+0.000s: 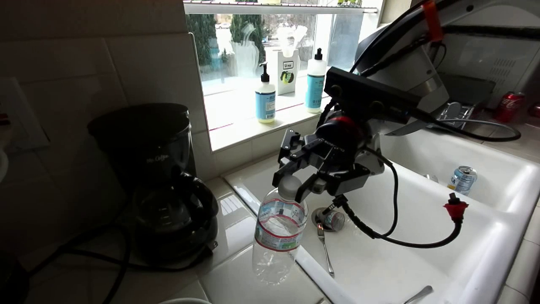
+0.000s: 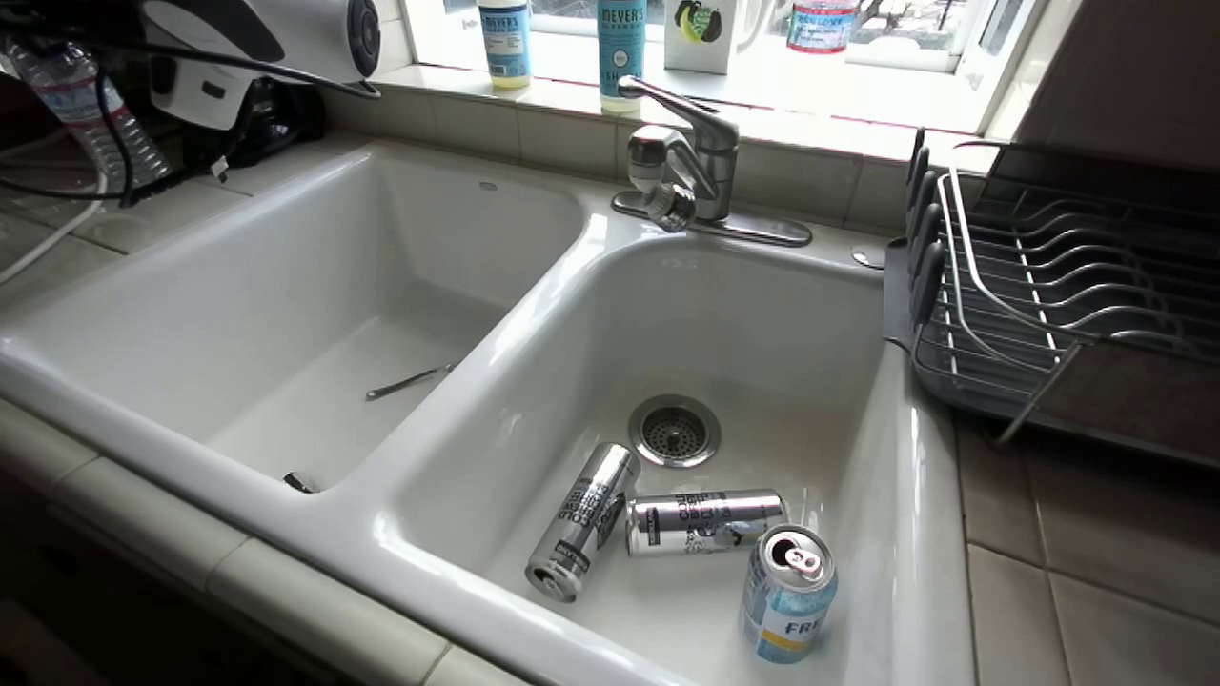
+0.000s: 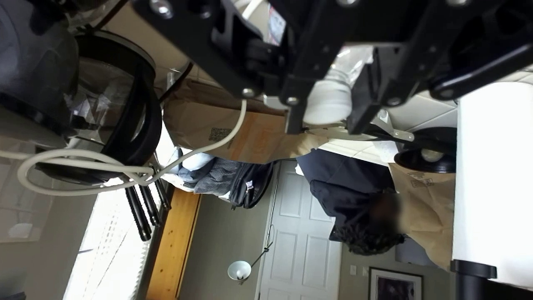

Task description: Make the plastic bottle stand upright

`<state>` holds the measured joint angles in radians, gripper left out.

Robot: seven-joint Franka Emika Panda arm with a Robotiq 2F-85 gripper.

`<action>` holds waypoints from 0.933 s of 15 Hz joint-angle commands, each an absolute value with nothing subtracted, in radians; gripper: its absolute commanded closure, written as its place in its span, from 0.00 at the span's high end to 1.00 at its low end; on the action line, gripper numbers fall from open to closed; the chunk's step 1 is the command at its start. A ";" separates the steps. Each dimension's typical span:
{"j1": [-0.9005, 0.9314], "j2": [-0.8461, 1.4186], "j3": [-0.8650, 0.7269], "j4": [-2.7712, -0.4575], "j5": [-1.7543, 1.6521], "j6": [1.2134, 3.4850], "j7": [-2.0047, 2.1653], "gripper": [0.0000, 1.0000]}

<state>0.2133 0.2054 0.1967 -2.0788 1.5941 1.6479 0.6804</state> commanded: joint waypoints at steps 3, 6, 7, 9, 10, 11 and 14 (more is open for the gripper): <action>0.247 0.287 0.205 -2.011 1.593 1.658 0.728 0.08; 0.255 0.308 0.203 -1.982 1.587 1.657 0.774 0.08; 0.255 0.313 0.201 -1.972 1.584 1.657 0.795 0.08; 0.253 0.317 0.200 -1.954 1.580 1.648 0.847 0.08; 0.254 0.318 0.199 -1.946 1.577 1.650 0.866 0.08; 0.256 0.321 0.199 -1.938 1.573 1.654 0.882 0.08; 0.258 0.335 0.200 -1.923 1.567 1.652 0.912 0.08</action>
<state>0.2465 0.3091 0.2029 -1.9551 1.5875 1.6479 0.8649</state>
